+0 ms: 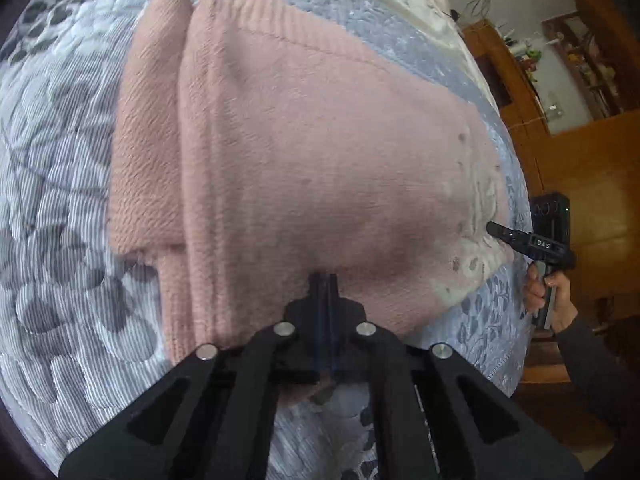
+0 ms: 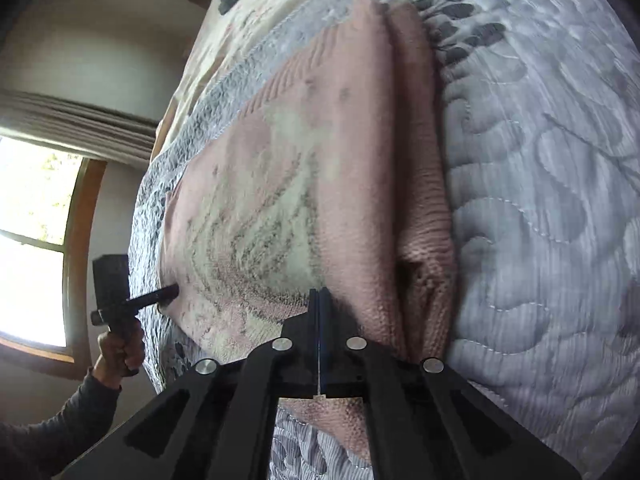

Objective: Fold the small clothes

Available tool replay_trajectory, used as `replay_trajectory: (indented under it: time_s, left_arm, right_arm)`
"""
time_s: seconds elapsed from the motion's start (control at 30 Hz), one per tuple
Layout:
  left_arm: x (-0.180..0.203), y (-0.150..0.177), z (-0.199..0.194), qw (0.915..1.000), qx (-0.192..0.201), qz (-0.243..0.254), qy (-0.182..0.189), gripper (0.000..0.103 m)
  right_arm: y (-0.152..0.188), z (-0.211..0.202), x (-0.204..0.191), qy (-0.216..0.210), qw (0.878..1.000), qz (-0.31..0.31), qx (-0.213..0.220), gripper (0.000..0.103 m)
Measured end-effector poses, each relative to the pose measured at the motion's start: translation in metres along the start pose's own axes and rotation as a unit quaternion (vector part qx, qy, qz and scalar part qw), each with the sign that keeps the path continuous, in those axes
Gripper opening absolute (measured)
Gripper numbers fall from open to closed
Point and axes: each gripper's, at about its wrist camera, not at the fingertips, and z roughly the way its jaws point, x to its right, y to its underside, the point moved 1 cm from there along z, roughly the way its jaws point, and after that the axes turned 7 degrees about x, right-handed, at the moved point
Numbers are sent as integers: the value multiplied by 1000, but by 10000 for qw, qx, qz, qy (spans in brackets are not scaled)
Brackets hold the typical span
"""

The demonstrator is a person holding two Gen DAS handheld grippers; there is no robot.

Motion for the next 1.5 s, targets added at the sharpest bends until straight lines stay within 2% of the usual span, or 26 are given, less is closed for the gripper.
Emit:
replay_trajectory:
  time_s: [0.03,0.07,0.1,0.13,0.17,0.2,0.23,0.27,0.33,0.37,0.4,0.47,0.53,0.6,0.7,0.83,0.97,1.23,1.37,1.43,1.5]
  left_arm:
    - [-3,0,-7,9998,74,-163,68,1]
    - [0,1,-18,9996,180,-148,165,4]
    - [4,5,-29,9989,277,-121,361,16]
    - [4,8,-36,9986,335,-83,390,18]
    - [-1,12,-35,9994,276,-61,196,20]
    - [-13,17,-28,9998,112,-166,13,7]
    - [-23,20,-26,9995,24,-331,-2,1]
    - [-26,19,-30,9992,13,-394,50,1]
    - [-24,13,-51,9986,145,-436,276,27]
    - [-25,9,-65,9975,242,-496,449,52]
    - [-26,2,-77,9969,347,-523,466,71]
    - [-38,-18,-101,9963,526,-602,313,81]
    - [-57,-43,-111,9957,491,-781,106,83]
    - [-71,-66,-109,9954,362,-883,-79,83]
    - [-90,-97,-93,9917,155,-1278,29,83]
    - [-97,-123,-64,9900,-58,-1393,225,83]
    - [-96,-137,-39,9898,-160,-1378,310,82]
    - [-77,-162,5,9924,-531,-948,587,82]
    - [-70,-171,19,9913,-547,-881,807,82]
    - [-64,-175,27,9917,-597,-786,819,77]
    - [-63,-178,36,9904,-688,-825,865,61]
  right_arm:
    - [-1,-8,-4,51,9999,44,88,0]
    - [-1,-19,-11,50,9997,-41,215,7]
    - [0,-29,-17,-53,9994,-103,322,11]
    - [2,-34,-17,-52,9993,-110,365,11]
    - [5,-35,-11,115,9993,-92,345,11]
    - [8,-30,0,366,9990,-17,241,2]
    - [11,-26,11,467,9987,79,167,0]
    - [12,-28,12,516,9983,112,226,0]
    - [15,-39,-13,944,9944,-220,423,7]
    - [17,-42,-35,1124,9910,-538,496,29]
    - [23,-45,-60,1339,9848,-935,598,51]
    - [45,-40,-115,1665,9645,-1909,743,66]
    - [78,-20,-163,1796,9395,-2848,626,71]
    - [111,15,-209,1869,9101,-3655,560,81]
    - [157,61,-258,1834,8744,-4460,540,84]
    - [189,107,-296,1686,8639,-4724,462,84]
    - [202,148,-312,1918,8405,-5057,311,84]
    - [188,194,-305,2329,8139,-5312,332,84]
    - [182,211,-306,2397,8019,-5455,433,84]
    - [178,218,-308,2405,8019,-5446,494,85]
    - [173,223,-309,2399,8048,-5401,553,85]
